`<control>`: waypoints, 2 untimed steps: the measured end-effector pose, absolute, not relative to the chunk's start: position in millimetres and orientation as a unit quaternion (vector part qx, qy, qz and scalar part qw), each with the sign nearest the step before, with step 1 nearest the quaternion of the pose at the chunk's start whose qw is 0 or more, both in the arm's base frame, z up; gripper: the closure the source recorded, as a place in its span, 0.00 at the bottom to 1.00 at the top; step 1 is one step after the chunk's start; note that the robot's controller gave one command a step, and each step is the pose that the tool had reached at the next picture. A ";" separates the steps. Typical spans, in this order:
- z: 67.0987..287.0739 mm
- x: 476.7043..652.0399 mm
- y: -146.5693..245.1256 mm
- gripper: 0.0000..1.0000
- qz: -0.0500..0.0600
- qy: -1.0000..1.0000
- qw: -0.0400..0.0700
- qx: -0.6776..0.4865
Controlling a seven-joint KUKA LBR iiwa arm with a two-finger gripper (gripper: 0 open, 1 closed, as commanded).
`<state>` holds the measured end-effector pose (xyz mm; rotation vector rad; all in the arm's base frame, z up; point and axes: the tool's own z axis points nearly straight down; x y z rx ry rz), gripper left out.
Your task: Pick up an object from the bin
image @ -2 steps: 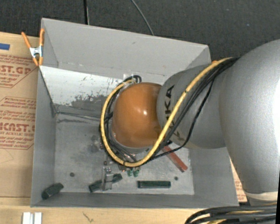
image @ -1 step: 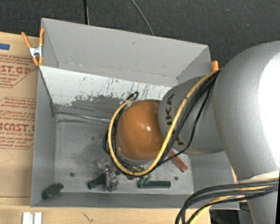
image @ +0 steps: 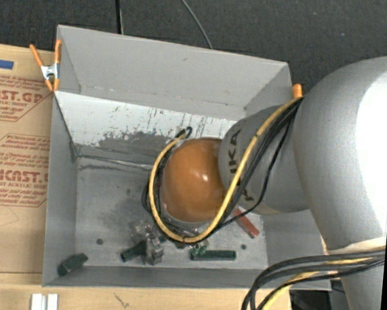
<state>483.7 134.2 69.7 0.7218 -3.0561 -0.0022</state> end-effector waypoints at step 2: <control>236.4 482.9 143.2 1.00 0.000 -0.968 -0.003 0.250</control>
Offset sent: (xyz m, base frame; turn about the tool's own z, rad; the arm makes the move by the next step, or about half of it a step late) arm -0.0019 0.0078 0.1657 -0.0406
